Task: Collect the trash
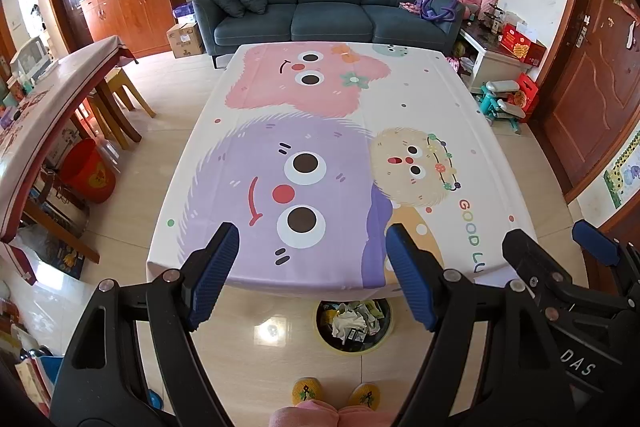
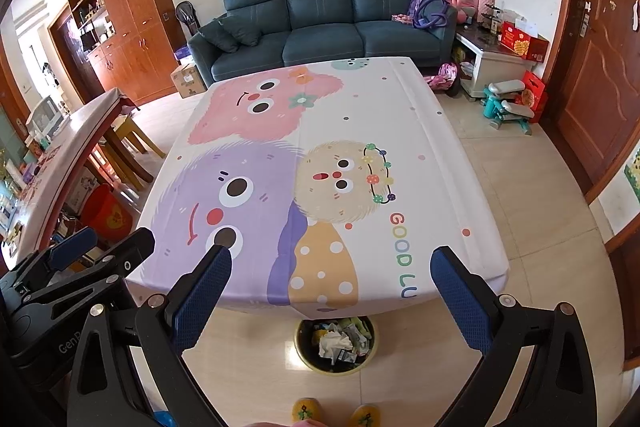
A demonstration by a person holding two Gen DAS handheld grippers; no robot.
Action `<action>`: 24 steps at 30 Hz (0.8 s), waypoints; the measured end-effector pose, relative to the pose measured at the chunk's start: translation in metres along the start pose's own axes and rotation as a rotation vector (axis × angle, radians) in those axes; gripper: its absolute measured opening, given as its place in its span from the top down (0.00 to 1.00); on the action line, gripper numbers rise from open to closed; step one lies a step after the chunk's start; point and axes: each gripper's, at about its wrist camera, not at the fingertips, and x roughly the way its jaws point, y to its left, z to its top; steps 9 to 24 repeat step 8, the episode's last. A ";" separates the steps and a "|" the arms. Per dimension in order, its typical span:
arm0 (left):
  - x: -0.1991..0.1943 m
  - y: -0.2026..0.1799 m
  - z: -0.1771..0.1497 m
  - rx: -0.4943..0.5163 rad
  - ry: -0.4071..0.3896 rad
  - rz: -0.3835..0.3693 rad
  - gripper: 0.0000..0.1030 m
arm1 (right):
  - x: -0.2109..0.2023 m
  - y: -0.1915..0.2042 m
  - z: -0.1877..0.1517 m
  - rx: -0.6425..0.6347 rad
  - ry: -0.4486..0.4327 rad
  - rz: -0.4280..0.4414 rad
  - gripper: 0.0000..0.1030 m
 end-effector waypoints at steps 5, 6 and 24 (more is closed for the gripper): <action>0.000 0.001 0.000 0.000 0.003 -0.001 0.29 | 0.000 0.000 0.000 0.003 0.001 0.000 0.02; 0.000 0.001 0.001 0.002 0.002 0.000 0.29 | 0.000 0.000 0.000 0.003 0.001 -0.001 0.02; 0.001 0.002 0.000 0.001 0.005 0.004 0.29 | 0.000 0.001 0.000 0.003 0.002 -0.001 0.02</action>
